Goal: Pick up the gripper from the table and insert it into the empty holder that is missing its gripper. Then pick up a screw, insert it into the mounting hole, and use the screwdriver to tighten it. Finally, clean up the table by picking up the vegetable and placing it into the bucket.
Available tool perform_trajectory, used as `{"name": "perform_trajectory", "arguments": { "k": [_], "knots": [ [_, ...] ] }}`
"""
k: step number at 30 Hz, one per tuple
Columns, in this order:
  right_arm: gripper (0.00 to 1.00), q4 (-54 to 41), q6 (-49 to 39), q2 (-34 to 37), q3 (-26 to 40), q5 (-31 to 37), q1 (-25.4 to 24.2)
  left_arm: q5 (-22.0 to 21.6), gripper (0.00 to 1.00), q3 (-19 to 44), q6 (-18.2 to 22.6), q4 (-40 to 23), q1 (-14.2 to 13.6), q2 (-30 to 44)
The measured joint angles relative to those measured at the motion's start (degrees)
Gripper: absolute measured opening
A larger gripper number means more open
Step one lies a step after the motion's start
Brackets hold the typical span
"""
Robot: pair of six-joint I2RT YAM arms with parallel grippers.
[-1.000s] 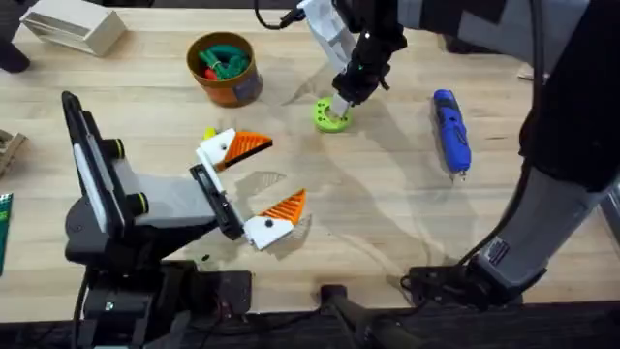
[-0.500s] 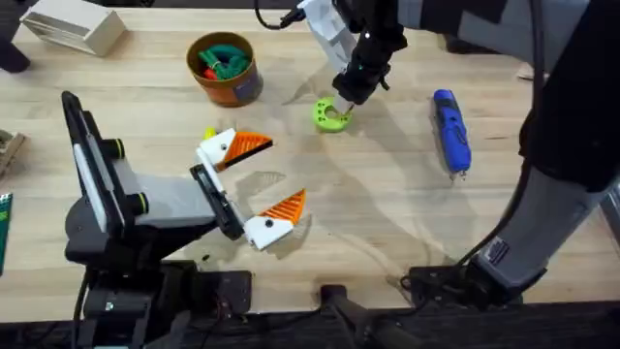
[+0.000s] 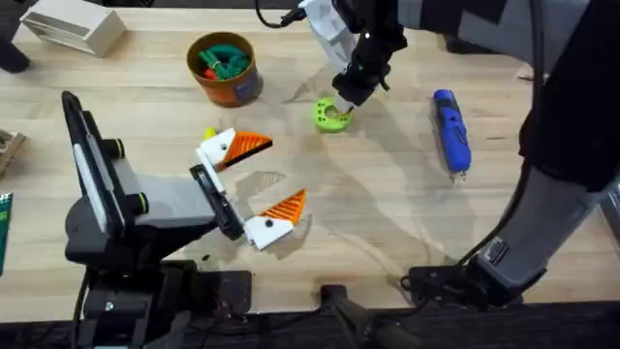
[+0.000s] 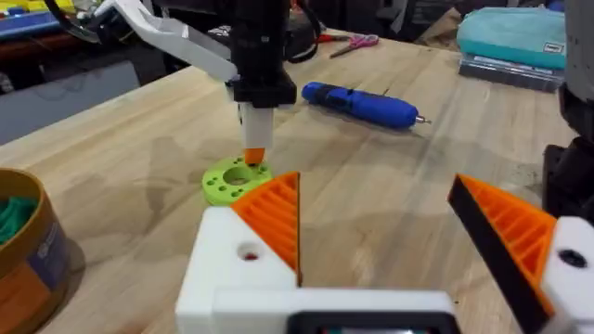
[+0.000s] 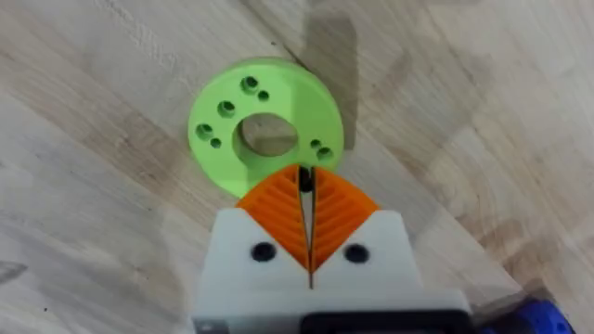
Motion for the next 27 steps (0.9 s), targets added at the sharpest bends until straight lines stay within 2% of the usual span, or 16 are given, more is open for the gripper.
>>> {"name": "perform_trajectory", "arguments": {
  "k": [6,7,15,27],
  "knots": [
    [0.008,-3.35,0.02,-0.71,2.95,0.00,0.00,0.00,0.985,0.00,0.00,0.00,0.00,0.00],
    [0.008,-5.67,0.02,-2.67,6.18,0.00,0.02,0.00,0.985,0.00,0.00,0.00,0.00,0.00],
    [0.007,-12.62,0.04,-9.36,16.41,0.00,0.07,0.00,0.985,0.00,0.00,0.00,0.00,-0.02],
    [0.007,-17.88,0.32,-11.15,17.38,0.00,0.39,0.00,0.985,0.00,0.00,0.00,0.00,0.00]
  ]
}}
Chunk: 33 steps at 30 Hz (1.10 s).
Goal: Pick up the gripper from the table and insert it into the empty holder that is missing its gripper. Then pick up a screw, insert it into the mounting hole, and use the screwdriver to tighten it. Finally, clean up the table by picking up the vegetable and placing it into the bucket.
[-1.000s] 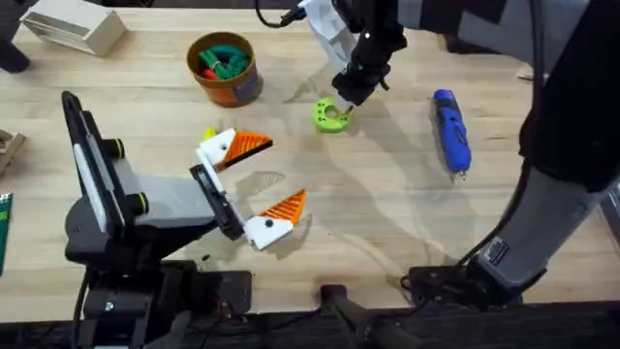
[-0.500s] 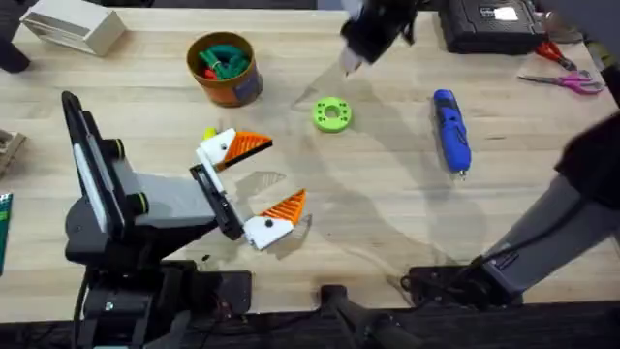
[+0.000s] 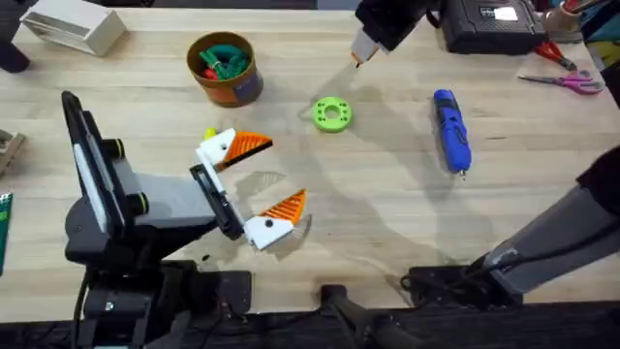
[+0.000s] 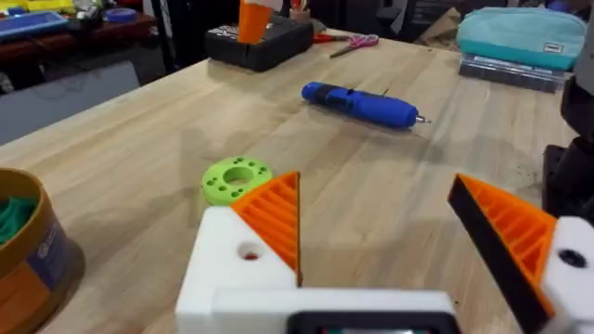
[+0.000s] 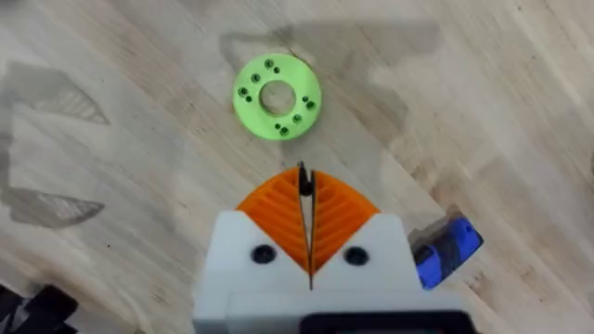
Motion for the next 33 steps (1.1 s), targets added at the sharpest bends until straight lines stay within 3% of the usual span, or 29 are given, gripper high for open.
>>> {"name": "perform_trajectory", "arguments": {
  "k": [6,16,25,32,33],
  "knots": [
    [0.007,0.16,0.13,0.00,0.82,0.00,3.73,0.00,0.985,0.00,0.00,0.00,0.00,-0.01],
    [0.007,-1.20,-0.11,0.00,10.29,0.00,15.87,0.00,0.985,0.00,0.00,0.00,0.00,-0.02],
    [0.007,-2.30,-1.86,0.00,10.97,-0.05,28.02,0.00,0.985,0.00,0.00,0.00,0.00,0.00],
    [0.007,-4.12,-4.12,0.00,10.97,-0.05,31.71,0.00,0.985,0.00,0.00,0.00,0.00,0.00],
    [0.007,-4.06,-7.56,0.00,10.97,-0.02,32.54,0.00,0.985,0.00,0.00,0.00,0.00,-0.02]
  ]
}}
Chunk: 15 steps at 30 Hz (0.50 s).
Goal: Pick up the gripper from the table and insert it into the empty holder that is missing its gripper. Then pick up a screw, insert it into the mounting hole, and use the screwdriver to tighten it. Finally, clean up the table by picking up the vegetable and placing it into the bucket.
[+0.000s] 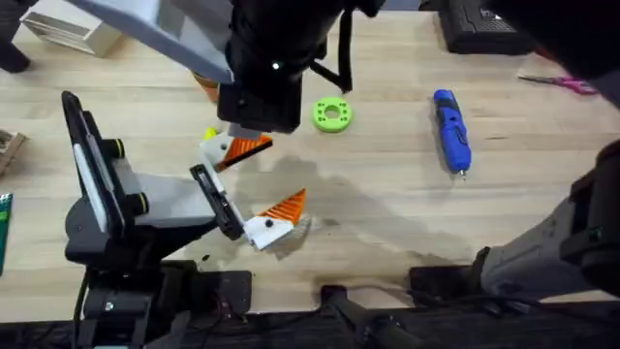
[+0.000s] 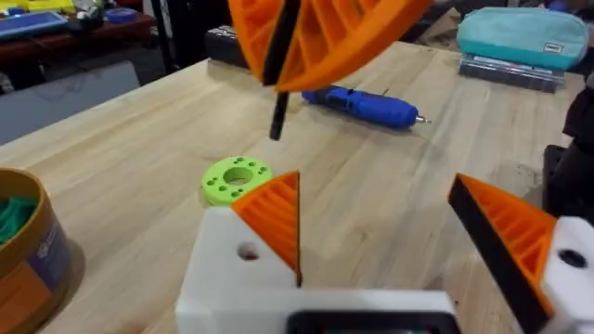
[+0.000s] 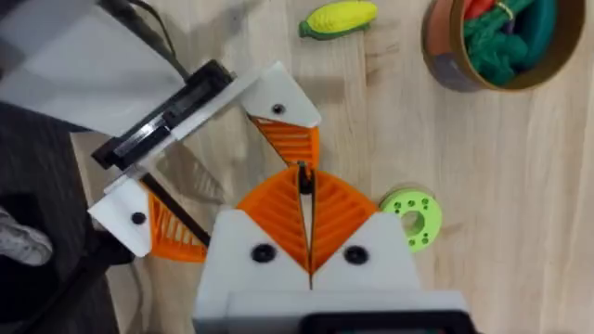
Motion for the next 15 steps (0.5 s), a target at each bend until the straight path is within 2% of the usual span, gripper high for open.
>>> {"name": "perform_trajectory", "arguments": {
  "k": [9,15],
  "knots": [
    [0.007,3.19,-2.08,0.00,0.00,-0.65,-0.10,0.00,0.985,0.00,0.00,0.00,0.00,0.02],
    [0.007,2.47,-7.49,0.00,0.00,-3.47,-0.05,0.00,0.985,0.00,0.00,0.00,0.00,0.02]
  ]
}}
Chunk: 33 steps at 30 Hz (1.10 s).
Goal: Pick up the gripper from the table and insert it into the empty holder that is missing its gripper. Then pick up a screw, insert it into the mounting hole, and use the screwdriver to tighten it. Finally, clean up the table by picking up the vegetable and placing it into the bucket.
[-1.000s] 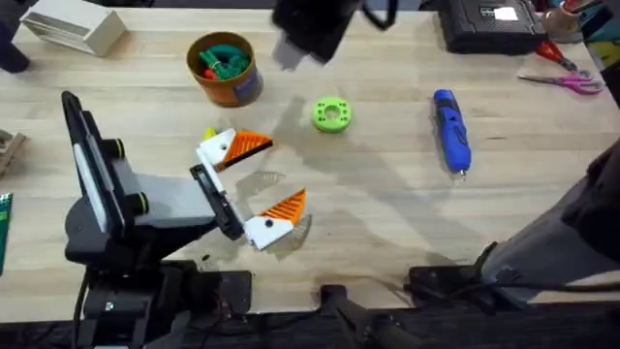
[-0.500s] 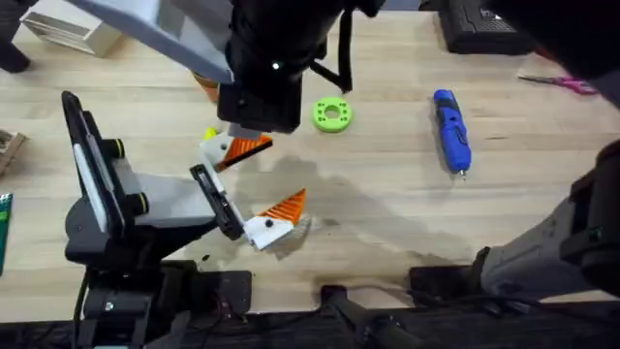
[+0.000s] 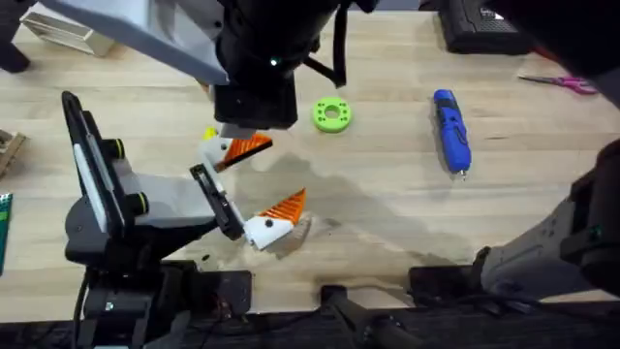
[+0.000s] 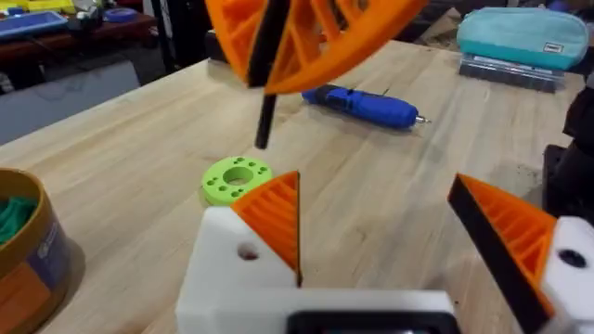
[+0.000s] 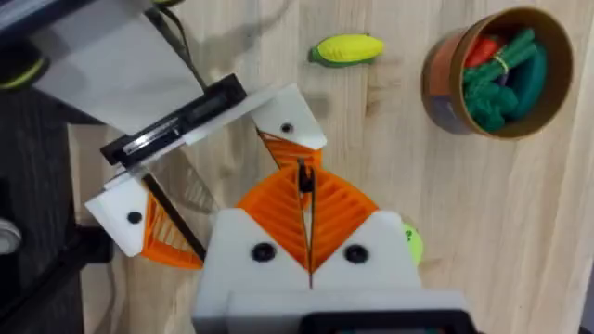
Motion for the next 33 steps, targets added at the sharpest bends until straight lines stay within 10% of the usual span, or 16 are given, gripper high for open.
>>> {"name": "perform_trajectory", "arguments": {
  "k": [33],
  "knots": [
    [0.007,1.56,-5.92,2.89,0.00,-0.60,0.02,0.00,0.985,0.00,0.00,0.00,0.00,0.00]
  ]
}}
